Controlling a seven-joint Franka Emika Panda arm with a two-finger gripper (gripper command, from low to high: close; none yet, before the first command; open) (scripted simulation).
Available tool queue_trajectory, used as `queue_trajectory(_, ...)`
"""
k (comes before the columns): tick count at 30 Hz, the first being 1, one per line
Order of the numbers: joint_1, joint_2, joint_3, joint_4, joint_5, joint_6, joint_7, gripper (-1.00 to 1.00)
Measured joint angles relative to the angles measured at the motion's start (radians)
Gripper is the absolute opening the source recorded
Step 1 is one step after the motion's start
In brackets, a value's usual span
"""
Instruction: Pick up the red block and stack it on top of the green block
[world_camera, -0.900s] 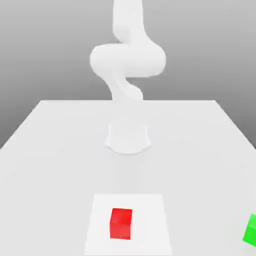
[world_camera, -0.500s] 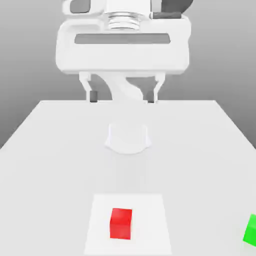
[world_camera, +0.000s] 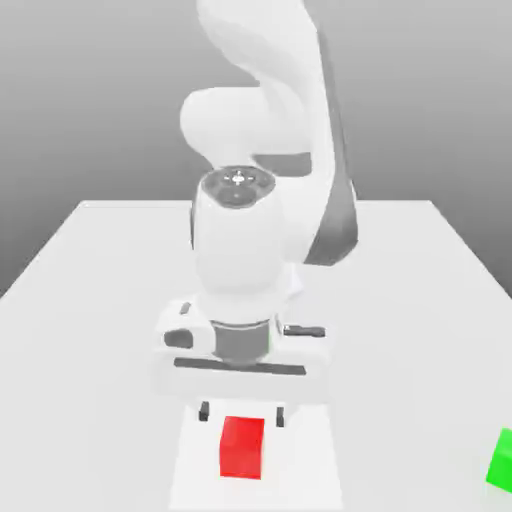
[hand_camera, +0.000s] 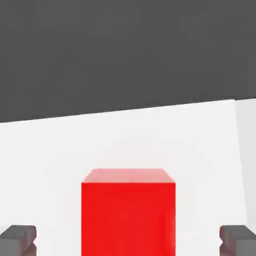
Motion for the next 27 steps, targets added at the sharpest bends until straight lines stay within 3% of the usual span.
queue_trajectory(1,0.000,0.030,0.000,0.004,0.000,0.025,0.000,-1.00)
queue_trajectory(8,-0.001,0.034,0.001,0.005,-0.002,0.029,0.002,-1.00)
queue_trajectory(14,0.002,-0.143,0.010,-0.015,-0.003,-0.128,-0.013,-1.00)
queue_trajectory(27,0.177,-0.044,0.272,0.242,-0.114,-0.299,-0.484,-1.00)
